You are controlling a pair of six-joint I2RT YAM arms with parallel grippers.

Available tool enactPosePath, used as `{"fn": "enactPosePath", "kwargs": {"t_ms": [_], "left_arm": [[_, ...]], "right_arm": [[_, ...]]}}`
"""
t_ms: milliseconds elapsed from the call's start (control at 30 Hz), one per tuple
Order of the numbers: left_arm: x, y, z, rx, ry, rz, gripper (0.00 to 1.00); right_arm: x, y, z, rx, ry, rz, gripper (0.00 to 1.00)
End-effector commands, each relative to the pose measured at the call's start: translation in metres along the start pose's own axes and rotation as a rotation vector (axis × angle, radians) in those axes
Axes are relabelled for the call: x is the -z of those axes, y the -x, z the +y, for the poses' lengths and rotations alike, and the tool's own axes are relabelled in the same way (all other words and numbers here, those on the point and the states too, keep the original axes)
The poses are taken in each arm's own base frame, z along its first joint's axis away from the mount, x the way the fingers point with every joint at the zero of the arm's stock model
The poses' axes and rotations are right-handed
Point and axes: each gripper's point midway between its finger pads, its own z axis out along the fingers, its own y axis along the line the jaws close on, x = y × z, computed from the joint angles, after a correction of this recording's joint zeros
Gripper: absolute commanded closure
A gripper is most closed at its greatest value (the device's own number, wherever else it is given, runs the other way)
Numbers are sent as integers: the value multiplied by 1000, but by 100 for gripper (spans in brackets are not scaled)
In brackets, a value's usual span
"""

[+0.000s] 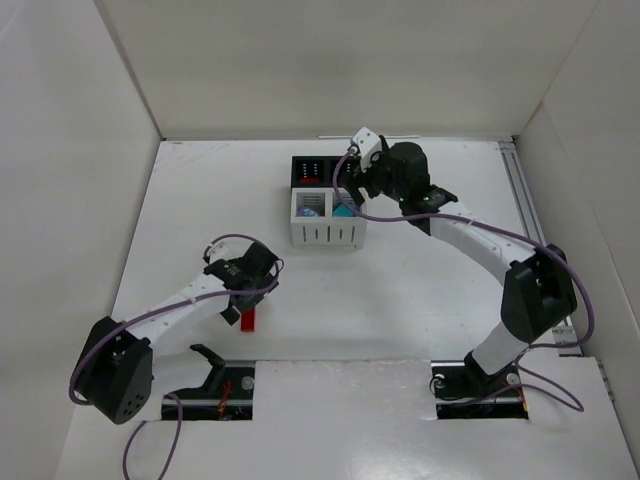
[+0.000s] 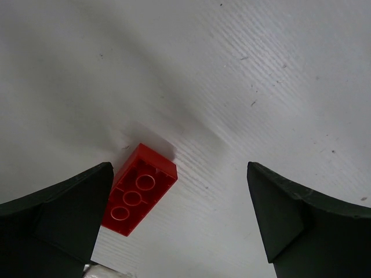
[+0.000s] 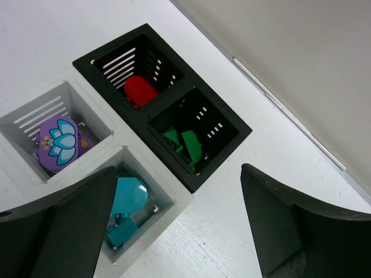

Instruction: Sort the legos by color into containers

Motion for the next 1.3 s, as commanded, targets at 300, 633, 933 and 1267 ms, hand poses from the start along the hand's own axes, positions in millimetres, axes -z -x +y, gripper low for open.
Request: {"fn": "enactPosePath", "kwargs": {"t_ms": [300,633,933,1267], "left_arm": [[-4,-31,-13,-93,-13,68,6],[-5,-61,-23,-138,-46,110,42],[15,-35,-56,-132,-102,19,85],[108,56,-154,-162,-392,-264,87]], "right_arm": [[19,26,-21,-2,-67,-84,8],[21,10,-19,-18,-66,-54,8],[61,4,-20,-39,-100,-66,8],[146,-41,-29,-94,-262,-49,4]]}}
